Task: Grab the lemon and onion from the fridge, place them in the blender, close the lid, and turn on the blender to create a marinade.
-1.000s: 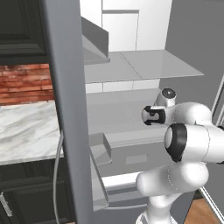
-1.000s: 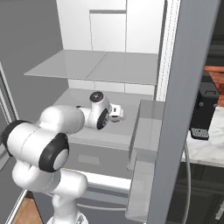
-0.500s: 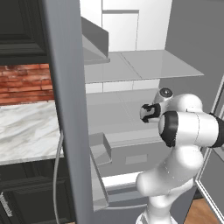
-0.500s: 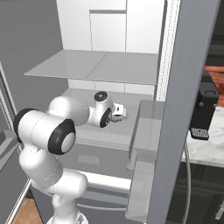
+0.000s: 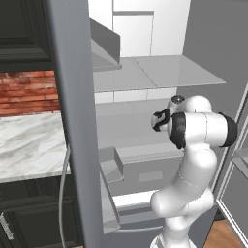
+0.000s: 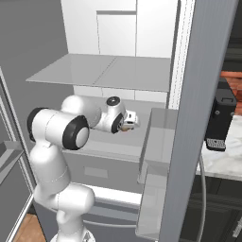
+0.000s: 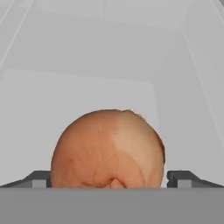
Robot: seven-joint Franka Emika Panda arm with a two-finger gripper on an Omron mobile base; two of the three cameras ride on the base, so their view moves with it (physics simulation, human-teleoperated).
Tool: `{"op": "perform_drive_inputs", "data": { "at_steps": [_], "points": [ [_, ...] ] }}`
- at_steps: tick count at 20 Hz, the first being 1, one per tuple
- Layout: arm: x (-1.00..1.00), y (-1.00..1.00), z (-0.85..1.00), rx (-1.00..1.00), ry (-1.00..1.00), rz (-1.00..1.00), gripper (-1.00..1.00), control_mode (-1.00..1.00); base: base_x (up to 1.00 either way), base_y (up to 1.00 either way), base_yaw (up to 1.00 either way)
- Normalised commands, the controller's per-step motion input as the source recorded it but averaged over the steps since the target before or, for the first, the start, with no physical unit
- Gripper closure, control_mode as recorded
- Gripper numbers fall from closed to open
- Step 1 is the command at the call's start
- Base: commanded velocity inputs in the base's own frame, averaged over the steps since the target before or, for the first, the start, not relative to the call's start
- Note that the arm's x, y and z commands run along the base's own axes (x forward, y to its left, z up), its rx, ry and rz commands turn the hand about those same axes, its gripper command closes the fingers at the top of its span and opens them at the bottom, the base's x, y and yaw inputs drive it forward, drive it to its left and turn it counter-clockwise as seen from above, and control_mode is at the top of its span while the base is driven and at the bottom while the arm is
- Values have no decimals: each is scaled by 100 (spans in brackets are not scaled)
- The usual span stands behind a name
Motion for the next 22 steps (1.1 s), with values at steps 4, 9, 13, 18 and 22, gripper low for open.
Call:
{"op": "perform_drive_inputs", "data": {
  "at_steps": [4, 9, 13, 18, 22],
  "points": [
    [19, 0, -26, 0, 2, 0, -100, -100, 0, 0, 0],
    [18, 0, -29, 0, -1, 0, 100, -100, 0, 0, 0],
    [7, 0, -22, 0, -6, 0, 100, -100, 0, 0, 0],
    [-30, 0, -18, 1, -8, 1, 100, -100, 0, 0, 0],
    [-97, 0, -10, 10, -3, 1, 100, -100, 0, 0, 0]
  ]
}}
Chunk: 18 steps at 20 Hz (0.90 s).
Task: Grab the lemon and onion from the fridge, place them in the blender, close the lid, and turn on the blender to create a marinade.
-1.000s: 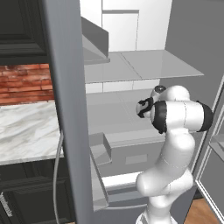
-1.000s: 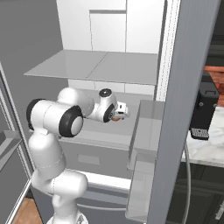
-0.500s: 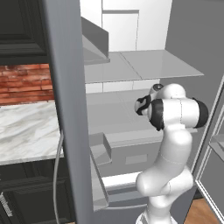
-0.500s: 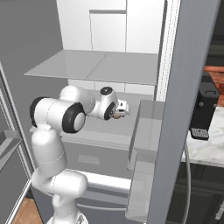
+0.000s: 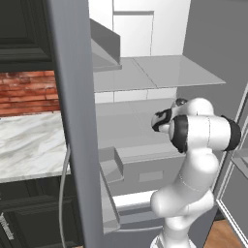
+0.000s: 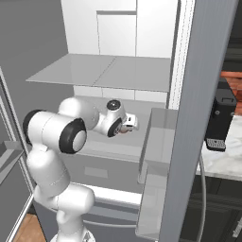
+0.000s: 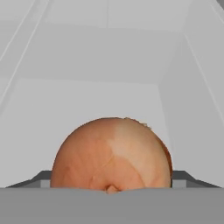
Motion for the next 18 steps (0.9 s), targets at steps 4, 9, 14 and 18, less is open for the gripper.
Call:
{"op": "perform_drive_inputs", "data": {
  "at_steps": [4, 9, 14, 18],
  "points": [
    [-100, 0, 36, 7, 0, 1, 100, -100, 0, 0, 0],
    [-100, 0, 83, 12, 5, 0, 100, -100, 0, 0, 0],
    [-98, 0, 84, 13, 17, 0, 100, -100, 0, 0, 0],
    [-98, 7, 62, 9, 21, 0, 100, -100, 0, 0, 0]
  ]
}}
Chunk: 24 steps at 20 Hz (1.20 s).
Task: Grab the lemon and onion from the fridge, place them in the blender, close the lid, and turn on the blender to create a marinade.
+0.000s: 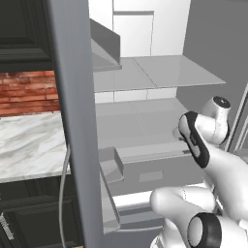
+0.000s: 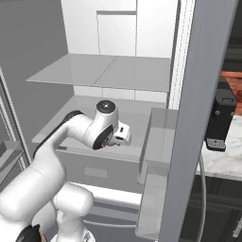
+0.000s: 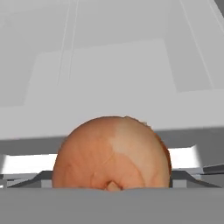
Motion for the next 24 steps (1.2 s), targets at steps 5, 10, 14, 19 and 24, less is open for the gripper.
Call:
{"op": "perform_drive_inputs", "data": {
  "at_steps": [5, 10, 14, 19, 24],
  "points": [
    [-91, 29, 34, 4, 21, 0, 100, -100, 0, 0, 0],
    [-78, 51, 2, 0, 15, 0, 100, -100, 0, 0, 0],
    [-28, 35, -4, -1, 12, 0, 100, -100, 0, 0, 0],
    [-22, 15, 0, 0, 4, -2, 100, -100, 0, 0, 0],
    [0, 0, 0, 0, 0, 0, 100, 100, -99, 20, -7]
  ]
}}
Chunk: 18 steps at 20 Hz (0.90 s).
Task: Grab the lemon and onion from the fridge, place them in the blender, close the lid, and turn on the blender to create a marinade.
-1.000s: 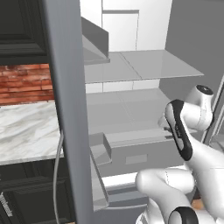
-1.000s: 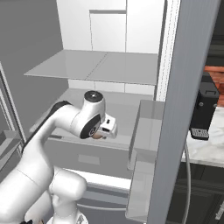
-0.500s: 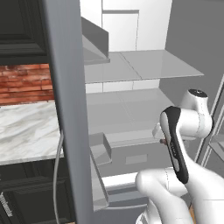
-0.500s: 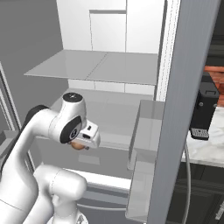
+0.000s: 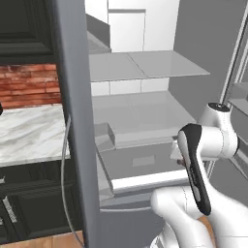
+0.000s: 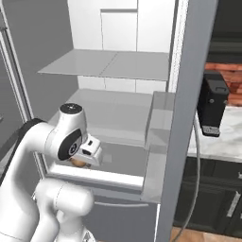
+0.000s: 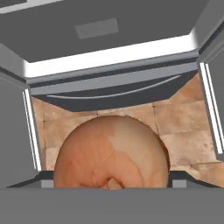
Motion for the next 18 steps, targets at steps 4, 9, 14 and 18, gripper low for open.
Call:
{"op": "perform_drive_inputs", "data": {
  "at_steps": [4, 9, 14, 18],
  "points": [
    [0, 0, 0, 0, 0, 0, 100, 100, -100, 46, -12],
    [0, 0, 0, 0, 0, 0, 100, 100, -100, 50, -21],
    [0, 0, 0, 0, 0, 0, 100, 100, -100, 29, -43],
    [0, 0, 0, 0, 0, 0, 100, 100, -100, 24, -57]
  ]
}}
